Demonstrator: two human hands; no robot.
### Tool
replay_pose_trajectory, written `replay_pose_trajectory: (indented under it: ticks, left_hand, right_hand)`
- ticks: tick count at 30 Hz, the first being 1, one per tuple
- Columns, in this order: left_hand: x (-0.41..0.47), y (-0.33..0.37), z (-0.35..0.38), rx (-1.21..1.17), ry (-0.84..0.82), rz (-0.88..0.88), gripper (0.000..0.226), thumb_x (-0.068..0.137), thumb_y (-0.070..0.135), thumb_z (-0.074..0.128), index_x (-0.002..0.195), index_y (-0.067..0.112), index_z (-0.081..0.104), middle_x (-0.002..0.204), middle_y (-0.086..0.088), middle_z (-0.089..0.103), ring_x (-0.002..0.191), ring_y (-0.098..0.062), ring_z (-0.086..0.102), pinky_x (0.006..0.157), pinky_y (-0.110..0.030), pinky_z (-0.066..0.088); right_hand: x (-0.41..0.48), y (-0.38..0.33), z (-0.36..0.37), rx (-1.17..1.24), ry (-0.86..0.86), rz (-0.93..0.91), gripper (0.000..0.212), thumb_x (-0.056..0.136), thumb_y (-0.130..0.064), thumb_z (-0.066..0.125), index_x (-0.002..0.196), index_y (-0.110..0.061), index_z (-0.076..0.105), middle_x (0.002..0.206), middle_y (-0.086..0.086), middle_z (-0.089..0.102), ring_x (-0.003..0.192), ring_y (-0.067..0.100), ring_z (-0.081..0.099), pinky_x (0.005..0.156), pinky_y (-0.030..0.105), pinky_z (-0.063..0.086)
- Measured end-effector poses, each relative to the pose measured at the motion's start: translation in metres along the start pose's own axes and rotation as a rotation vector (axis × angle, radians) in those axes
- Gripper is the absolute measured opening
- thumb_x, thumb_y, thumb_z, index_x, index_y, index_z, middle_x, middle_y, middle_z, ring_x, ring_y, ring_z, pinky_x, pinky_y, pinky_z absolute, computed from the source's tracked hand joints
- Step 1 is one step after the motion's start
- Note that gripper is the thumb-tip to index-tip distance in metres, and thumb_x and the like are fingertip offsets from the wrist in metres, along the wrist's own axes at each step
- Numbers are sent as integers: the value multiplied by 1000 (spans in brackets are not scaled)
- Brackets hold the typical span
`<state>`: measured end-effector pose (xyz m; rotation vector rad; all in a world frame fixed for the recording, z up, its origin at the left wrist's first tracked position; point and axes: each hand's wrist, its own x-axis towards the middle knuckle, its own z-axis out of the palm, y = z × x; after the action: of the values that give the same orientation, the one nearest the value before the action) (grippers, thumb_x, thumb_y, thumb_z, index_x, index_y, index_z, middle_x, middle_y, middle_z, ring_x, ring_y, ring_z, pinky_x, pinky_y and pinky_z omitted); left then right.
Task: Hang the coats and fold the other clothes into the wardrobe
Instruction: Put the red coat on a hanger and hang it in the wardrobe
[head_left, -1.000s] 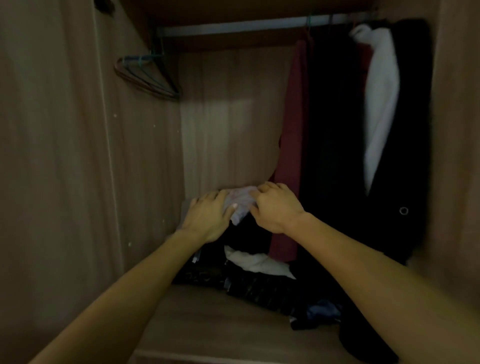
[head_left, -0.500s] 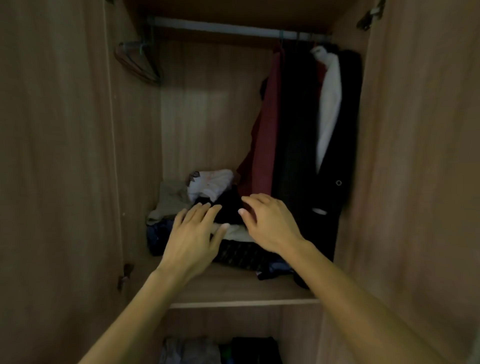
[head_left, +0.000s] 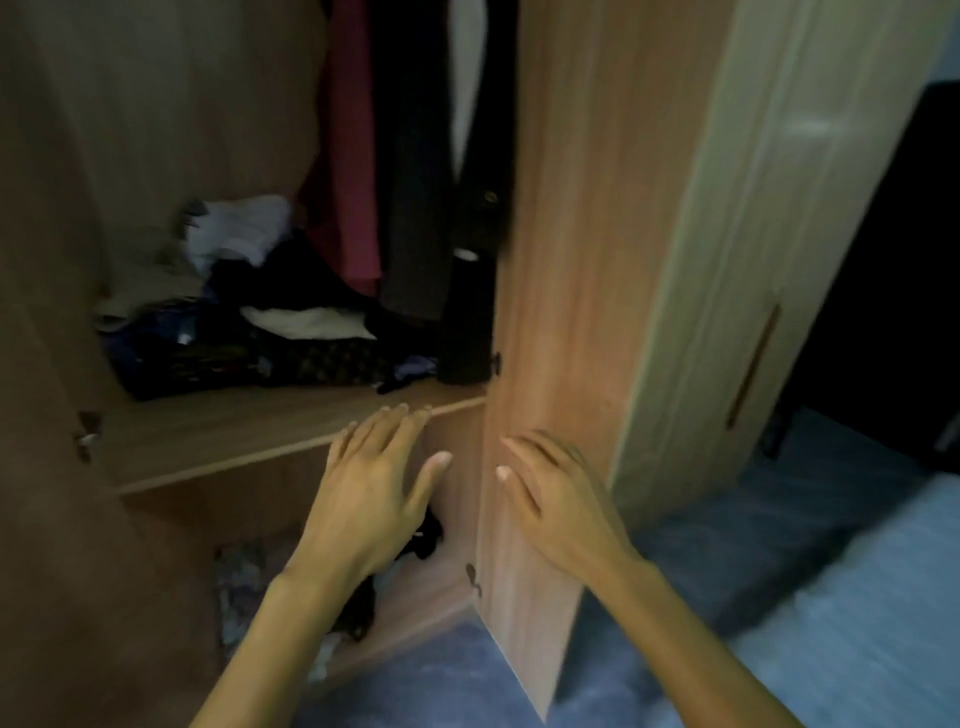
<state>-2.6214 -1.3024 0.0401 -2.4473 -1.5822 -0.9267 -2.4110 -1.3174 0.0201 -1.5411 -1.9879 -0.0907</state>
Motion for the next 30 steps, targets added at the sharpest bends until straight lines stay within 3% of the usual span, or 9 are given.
replay_pose_trajectory:
  ticks: [5, 9, 13, 16, 22, 30]
  left_hand:
    - [-25, 94, 32, -87, -89, 151, 63, 92, 57, 25, 135, 16, 48, 136, -8, 52, 129, -27, 43, 108, -43, 27]
    - [-58, 185, 67, -170, -177, 282, 61, 92, 57, 26, 133, 18, 50, 133, -4, 55, 126, -25, 46, 102, -33, 23]
    - [-106, 283, 101, -270, -286, 360, 64, 90, 58, 30, 131, 14, 52, 131, -10, 56, 124, -30, 49, 103, -44, 36]
    - [-146, 357, 119, -337, -352, 404, 68, 90, 61, 26, 133, 15, 50, 134, -11, 55, 125, -31, 48, 103, -51, 37]
    - [-224, 496, 146, -494, -517, 543, 72, 89, 64, 23, 132, 14, 52, 132, -10, 56, 124, -29, 49, 104, -47, 35]
    - [-275, 631, 186, -560, -683, 769, 71, 87, 64, 21, 138, 21, 43, 140, 0, 48, 131, -18, 40, 112, -40, 25]
  right_hand:
    - [-88, 54, -52, -104, 138, 115, 31, 91, -28, 54, 115, -11, 63, 116, 8, 64, 108, 24, 57, 92, 38, 47]
    - [-175, 93, -101, -140, 137, 278, 46, 93, -42, 40, 122, -14, 61, 124, 9, 61, 118, 27, 54, 99, 38, 41]
    - [-281, 135, -153, -157, 140, 433, 50, 93, -45, 36, 125, -14, 59, 128, 10, 59, 121, 28, 52, 102, 40, 40]
    - [-367, 161, -197, -163, 161, 539, 49, 94, -43, 38, 124, -11, 60, 126, 11, 60, 118, 28, 54, 99, 43, 44]
    - [-527, 200, -272, -221, 242, 800, 44, 95, -40, 44, 127, -13, 59, 129, 10, 58, 121, 26, 52, 101, 43, 42]
    - [-647, 227, -314, -227, 349, 1065, 47, 93, -40, 43, 130, -14, 56, 133, 8, 56, 126, 22, 48, 106, 40, 38]
